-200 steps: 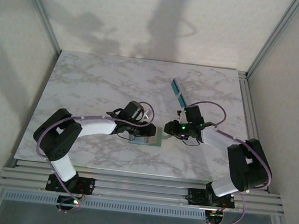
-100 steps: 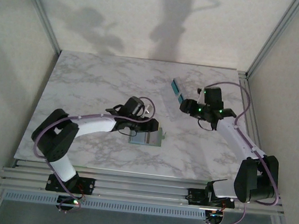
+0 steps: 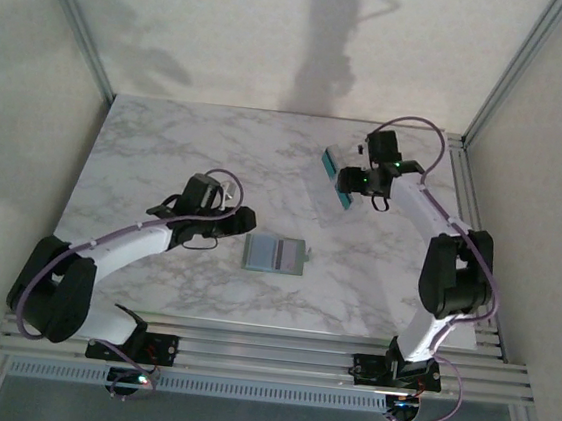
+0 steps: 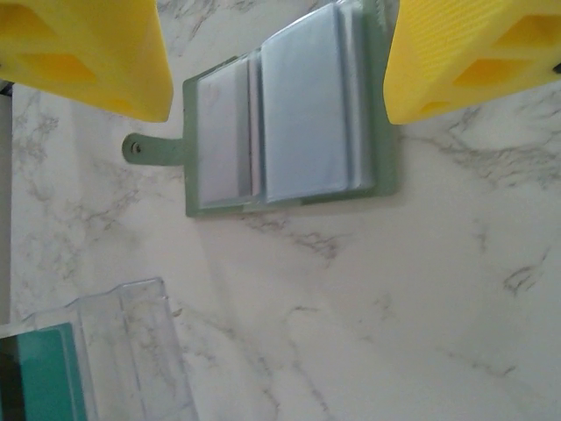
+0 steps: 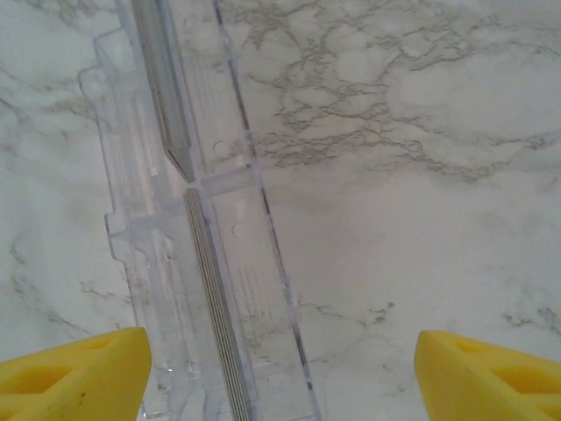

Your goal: Put the credit cards into the card holder

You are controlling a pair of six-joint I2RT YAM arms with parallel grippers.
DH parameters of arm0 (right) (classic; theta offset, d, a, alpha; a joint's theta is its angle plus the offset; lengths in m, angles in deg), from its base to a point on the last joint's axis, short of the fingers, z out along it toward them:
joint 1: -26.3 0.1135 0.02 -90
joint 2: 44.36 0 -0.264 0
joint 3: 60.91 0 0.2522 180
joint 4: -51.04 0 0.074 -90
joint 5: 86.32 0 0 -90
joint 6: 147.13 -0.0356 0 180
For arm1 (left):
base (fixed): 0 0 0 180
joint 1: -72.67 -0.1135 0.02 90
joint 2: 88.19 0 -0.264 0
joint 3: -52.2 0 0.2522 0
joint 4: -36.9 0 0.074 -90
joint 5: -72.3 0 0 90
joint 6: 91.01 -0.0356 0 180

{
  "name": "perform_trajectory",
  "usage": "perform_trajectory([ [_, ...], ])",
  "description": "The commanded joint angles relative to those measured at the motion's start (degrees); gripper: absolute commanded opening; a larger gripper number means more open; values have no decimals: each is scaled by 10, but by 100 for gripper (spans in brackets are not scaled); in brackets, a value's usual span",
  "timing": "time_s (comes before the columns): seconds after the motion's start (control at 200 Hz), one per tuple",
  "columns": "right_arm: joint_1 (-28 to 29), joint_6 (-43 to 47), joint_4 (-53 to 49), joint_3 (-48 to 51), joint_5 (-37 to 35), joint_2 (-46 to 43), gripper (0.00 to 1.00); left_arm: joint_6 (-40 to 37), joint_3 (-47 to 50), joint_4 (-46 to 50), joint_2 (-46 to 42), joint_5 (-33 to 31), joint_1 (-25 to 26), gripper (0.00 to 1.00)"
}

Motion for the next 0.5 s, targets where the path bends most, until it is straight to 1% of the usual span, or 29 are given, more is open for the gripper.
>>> perform_trajectory([
  [0.0,17,55,-41,-29,-38,14,79,-7,21,1,-17,-9,-6,65],
  [0.13,24,64,-47,-49,-68,32,80,-8,43,-12,-30,-20,-6,65],
  [0.255,31,51,-43,-85,-56,51,79,-6,53,-20,-32,-24,-6,65],
  [0.305,31,48,-39,-111,-46,71,79,-7,56,-22,-33,-24,-6,65],
  [0.35,32,47,-35,-139,-56,93,77,-6,59,-25,-36,-29,-6,65],
  [0.425,34,49,-25,-182,-86,130,80,-3,61,-23,-43,-37,-6,66],
  [0.496,34,58,-26,-225,-82,166,80,-5,58,-17,-49,-37,-6,66],
])
